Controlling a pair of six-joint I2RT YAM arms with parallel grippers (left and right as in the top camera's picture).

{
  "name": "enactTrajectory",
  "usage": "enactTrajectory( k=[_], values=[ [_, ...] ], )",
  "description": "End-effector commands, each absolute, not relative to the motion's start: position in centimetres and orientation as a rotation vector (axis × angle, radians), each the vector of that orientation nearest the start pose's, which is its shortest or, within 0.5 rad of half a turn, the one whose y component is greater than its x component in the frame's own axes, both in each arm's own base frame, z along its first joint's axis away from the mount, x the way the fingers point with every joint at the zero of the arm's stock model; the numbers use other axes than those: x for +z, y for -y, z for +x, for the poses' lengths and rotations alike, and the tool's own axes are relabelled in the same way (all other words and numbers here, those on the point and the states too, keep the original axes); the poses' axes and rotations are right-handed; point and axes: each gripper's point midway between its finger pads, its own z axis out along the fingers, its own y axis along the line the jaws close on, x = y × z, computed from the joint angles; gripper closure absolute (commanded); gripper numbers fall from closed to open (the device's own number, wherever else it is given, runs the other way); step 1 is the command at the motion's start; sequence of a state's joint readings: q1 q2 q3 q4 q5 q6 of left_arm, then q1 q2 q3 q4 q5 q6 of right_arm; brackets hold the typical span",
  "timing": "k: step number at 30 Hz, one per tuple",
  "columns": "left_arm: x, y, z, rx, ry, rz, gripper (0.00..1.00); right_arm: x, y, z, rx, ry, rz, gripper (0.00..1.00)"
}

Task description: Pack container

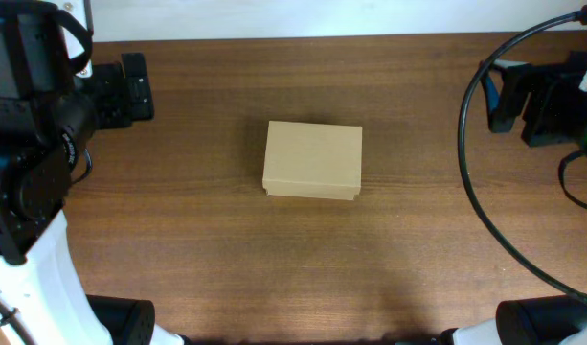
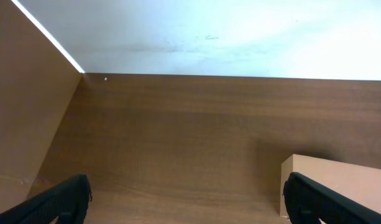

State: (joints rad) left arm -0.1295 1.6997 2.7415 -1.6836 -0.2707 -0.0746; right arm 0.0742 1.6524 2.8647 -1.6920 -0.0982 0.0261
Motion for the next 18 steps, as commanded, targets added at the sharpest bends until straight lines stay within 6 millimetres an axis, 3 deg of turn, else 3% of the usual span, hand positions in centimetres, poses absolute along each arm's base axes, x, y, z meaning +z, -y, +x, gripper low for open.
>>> enactTrajectory(
  k=[1, 5, 9, 12, 18],
  values=[
    [47.3, -0.8, 32.1, 0.204, -2.192, -0.099, 0.01, 51.4, -2.1, 28.7, 0.061, -2.051, -0.05, 0.01],
    [47.3, -0.8, 32.1, 0.203, -2.192, -0.099, 0.01, 51.4, -0.9, 27.6, -0.022, -2.052, -0.037, 0.01],
    [47.3, -0.8, 32.1, 0.203, -2.192, -0.099, 0.01, 50.7, -1.1, 25.9, 0.003, -2.038, -0.045, 0.01],
    [47.3, -0.8, 32.1, 0.203, -2.192, -0.099, 0.01, 49.0, -1.1, 25.4, 0.008, -1.995, -0.044, 0.01],
    [47.3, -0.8, 32.1, 0.203, -2.192, -0.099, 0.01, 42.5, -0.9, 23.2, 0.011, -1.899, -0.04, 0.01]
  ],
)
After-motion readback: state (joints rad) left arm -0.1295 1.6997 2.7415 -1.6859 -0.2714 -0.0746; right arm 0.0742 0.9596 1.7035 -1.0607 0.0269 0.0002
